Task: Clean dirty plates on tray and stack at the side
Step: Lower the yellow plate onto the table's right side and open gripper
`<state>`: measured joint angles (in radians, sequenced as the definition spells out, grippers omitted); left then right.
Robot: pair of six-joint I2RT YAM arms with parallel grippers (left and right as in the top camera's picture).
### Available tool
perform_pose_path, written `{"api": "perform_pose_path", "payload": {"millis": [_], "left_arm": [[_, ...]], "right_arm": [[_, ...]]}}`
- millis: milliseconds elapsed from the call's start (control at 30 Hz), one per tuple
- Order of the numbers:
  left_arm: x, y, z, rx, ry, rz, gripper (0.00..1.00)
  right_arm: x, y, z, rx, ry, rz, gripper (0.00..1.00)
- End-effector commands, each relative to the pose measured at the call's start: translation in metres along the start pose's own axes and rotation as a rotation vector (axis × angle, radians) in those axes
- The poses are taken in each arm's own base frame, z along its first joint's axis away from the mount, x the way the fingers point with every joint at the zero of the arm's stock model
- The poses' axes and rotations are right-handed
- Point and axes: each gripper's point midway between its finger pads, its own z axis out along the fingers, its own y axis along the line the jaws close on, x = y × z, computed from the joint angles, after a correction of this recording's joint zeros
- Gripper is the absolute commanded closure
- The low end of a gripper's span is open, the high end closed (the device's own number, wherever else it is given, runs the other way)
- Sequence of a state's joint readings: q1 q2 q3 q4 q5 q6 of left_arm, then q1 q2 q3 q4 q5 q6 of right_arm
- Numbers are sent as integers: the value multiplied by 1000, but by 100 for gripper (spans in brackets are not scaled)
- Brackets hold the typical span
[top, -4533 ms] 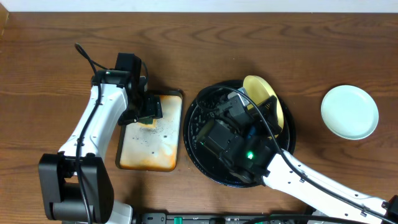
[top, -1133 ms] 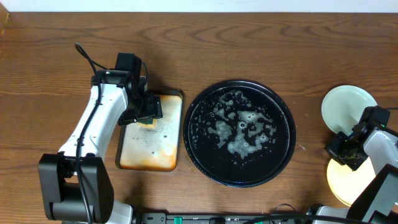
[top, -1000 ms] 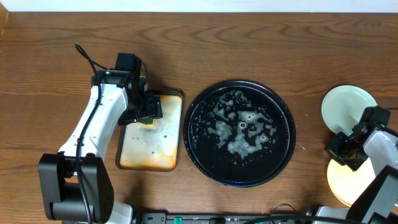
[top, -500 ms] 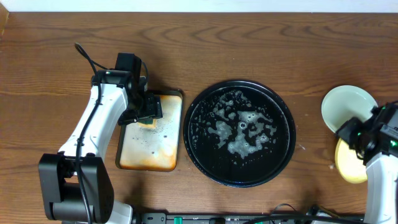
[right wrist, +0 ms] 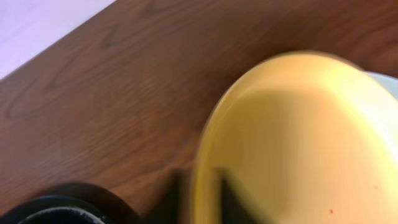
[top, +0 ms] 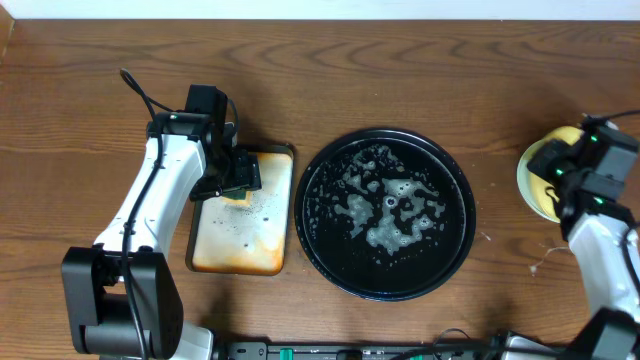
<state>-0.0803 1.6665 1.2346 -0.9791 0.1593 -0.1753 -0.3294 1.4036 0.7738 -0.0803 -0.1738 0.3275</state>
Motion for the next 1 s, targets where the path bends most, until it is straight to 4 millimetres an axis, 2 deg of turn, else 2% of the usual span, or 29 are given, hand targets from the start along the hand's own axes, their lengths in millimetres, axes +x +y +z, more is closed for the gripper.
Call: {"api": "perform_pose_path", "payload": {"millis": [0,167,300,367,433,467,533,700,833,967], "left_arm": [[2,0,1,7,8,7,17],[2,0,1,7,8,7,17],[1,0,1,7,8,7,17],[1,0,1,7,8,7,17],[2,0,1,7,8,7,17],[2,0,1,7,8,7,17],[2,0,1,7,8,7,17],[2,0,1,7,8,7,17],[2,0,1,7,8,7,17],[2,0,1,7,9,7,17]], "right_arm": [[-3,9,5,9,-16,-36,53],[-13,25,-16,-51,-47,-59,56],[-12,54,-49,-181,-44,-75,60],[-9,57,-62,-176,-38,-80,60],[3,50,-70,-132,-1,-72,71],[20,51,-75,-135,68,-57,74],[46,60,-79,-182,170,-96,69],[98,104,-97,-394,354,-244,64],[123,128,-115,-478,409,-348,61],[132,158,-141,-587,370,-454,59]]}}
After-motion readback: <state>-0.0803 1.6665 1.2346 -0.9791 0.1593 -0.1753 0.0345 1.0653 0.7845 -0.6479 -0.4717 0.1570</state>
